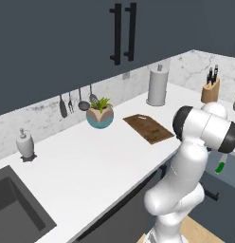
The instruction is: Pick up the knife from the drawer and place it on the cutting board. Then place the meat from the plate to the cutting board.
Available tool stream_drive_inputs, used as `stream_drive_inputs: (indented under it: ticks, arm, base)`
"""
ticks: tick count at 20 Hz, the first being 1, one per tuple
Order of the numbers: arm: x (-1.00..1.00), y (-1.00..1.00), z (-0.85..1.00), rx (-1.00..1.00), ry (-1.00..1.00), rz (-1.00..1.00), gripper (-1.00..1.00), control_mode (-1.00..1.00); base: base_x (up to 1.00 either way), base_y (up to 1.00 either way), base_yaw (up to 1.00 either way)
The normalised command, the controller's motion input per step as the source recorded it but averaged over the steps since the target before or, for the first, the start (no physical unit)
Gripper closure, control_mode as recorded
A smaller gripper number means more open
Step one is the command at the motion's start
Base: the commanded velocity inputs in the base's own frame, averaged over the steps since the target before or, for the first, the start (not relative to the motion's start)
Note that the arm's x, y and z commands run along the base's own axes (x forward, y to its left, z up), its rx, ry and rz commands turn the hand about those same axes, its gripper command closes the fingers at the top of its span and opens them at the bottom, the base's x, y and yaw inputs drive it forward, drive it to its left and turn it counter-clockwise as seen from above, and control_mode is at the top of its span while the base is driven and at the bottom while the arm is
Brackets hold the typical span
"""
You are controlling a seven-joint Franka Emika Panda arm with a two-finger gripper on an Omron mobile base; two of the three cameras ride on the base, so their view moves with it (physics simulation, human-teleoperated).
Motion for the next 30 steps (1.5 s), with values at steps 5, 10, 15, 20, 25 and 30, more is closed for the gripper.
stream_drive_inputs:
  ticks: [5, 10, 15, 20, 25, 30]
  arm:
    - [0.05, 0.0, -0.32, 0.0, 0.04, 0.0, -1.0, -1.0]
    - [0.02, 0.0, -0.37, 0.0, 0.02, 0.03, -1.0, -1.0]
    - [-0.17, 0.35, -0.21, 0.05, 0.01, 0.03, -1.0, -1.0]
    - [-0.66, 0.56, -0.19, 0.13, 0.06, 0.0, -1.0, -1.0]
    - [-0.9, 0.92, -0.15, 0.07, 0.08, 0.0, -1.0, -1.0]
    - [-0.91, 0.79, 0.09, 0.0, 0.02, 0.0, -1.0, -1.0]
  base:
    - [0.0, 0.0, 0.0]
    - [0.0, 0.0, 0.0]
    - [0.0, 0.0, 0.0]
    - [0.0, 0.0, 0.0]
    - [0.0, 0.0, 0.0]
    - [0.0, 0.0, 0.0]
